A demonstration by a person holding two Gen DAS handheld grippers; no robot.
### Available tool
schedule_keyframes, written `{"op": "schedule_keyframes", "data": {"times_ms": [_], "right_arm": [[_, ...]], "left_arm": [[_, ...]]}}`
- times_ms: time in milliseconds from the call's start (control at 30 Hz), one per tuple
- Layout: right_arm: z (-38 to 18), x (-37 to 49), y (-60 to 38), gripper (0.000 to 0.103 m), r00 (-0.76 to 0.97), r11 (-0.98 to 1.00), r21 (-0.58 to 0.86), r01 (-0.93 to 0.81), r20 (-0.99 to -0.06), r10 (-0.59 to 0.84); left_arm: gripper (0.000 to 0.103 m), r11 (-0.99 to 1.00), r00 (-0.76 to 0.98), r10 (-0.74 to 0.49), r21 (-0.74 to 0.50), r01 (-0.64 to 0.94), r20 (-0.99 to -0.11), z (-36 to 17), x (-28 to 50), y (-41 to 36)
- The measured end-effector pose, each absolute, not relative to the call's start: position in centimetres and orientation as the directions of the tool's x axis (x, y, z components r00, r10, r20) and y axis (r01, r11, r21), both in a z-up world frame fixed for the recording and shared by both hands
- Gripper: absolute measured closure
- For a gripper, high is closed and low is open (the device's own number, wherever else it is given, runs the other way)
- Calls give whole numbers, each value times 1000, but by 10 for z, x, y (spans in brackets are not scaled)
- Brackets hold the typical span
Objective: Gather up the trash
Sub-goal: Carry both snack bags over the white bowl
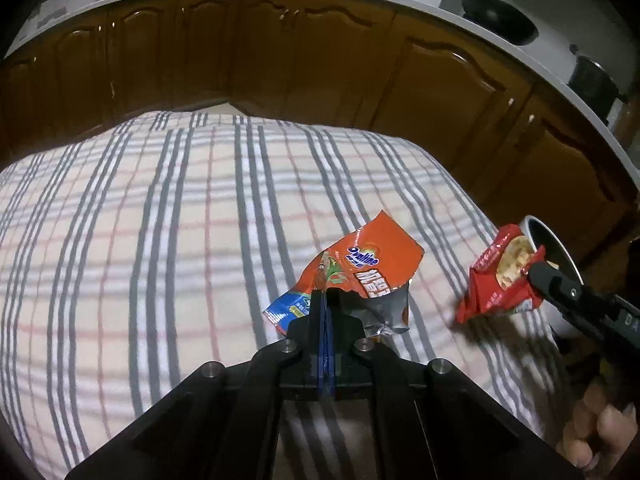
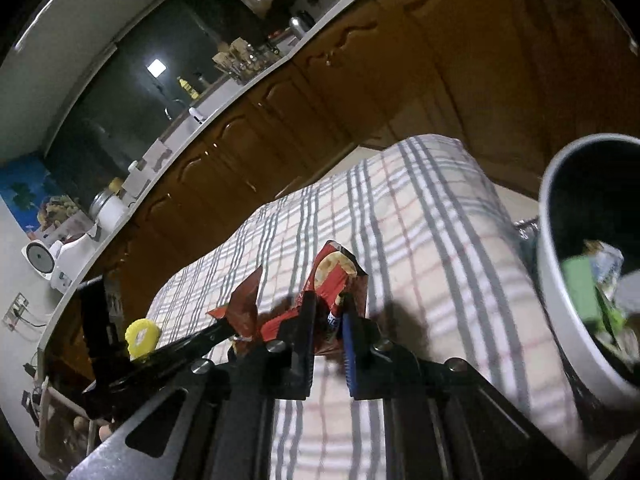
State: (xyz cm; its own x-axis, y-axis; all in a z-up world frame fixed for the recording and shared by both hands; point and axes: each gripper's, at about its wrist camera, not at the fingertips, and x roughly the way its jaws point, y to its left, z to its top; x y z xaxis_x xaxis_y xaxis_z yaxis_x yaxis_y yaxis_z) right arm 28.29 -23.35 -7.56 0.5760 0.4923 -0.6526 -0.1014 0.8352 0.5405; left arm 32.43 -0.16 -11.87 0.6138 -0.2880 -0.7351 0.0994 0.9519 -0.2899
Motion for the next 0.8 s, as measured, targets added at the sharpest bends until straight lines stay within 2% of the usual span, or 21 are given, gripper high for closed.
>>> {"op": "schedule_keyframes", "data": {"times_ms": [100,333,800], "right_arm": [[-74,269,-244,92,586,842,531,-90,-656,476],[-64,246,-259,92,610,865,494,-83,-662,436],[-30,204,-290,92,694,888,453,-78,-615,374]], "left_arm": [[103,948,607,-302,-301,107,-735,-117,308,-6],[103,955,617,-296,-242,172,-729,-100,283,-31],[103,941,622,-320,-164,295,-714,-74,245,-92]]}}
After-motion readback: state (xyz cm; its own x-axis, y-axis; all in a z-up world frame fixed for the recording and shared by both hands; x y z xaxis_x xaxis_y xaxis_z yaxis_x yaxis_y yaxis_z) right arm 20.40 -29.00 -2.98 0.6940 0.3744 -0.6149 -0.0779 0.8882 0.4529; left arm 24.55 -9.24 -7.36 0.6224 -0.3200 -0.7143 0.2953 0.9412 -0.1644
